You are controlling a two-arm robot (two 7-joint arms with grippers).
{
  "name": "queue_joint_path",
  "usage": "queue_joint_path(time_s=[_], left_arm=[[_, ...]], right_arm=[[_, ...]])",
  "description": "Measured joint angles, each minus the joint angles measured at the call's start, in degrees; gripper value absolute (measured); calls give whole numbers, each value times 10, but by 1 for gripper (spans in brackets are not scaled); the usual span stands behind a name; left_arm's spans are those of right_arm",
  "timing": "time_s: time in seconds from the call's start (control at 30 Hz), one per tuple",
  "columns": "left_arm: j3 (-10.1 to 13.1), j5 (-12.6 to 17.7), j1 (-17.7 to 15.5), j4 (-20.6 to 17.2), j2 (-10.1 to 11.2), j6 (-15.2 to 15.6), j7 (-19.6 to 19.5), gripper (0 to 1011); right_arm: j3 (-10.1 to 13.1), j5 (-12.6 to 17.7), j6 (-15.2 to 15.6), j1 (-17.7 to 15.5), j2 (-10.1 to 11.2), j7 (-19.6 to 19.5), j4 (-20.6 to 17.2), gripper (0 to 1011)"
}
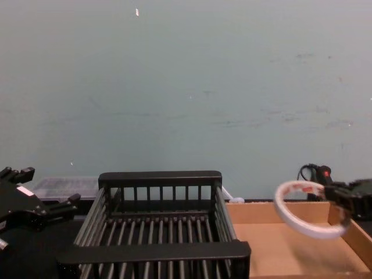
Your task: Pick up the white tape and place it into the black box , Pick up the silver tape and place it into the brown box.
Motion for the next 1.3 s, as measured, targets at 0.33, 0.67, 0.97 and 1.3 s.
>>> queue_joint_path(time_s=[0.33,0.67,0.97,1.3], left_arm=[[0,0,0,0,0,0,0,1001],[0,0,0,0,0,0,0,1001],[0,0,0,0,0,0,0,1001],[0,0,0,0,0,0,0,1001]], right_arm=[[-40,-10,-7,45,-22,28,23,91],[-75,-18,-14,86,-46,45,54,91],[-104,-22,-18,119,-70,59,87,91],[-127,-25,-21,153,-94,66,124,91]])
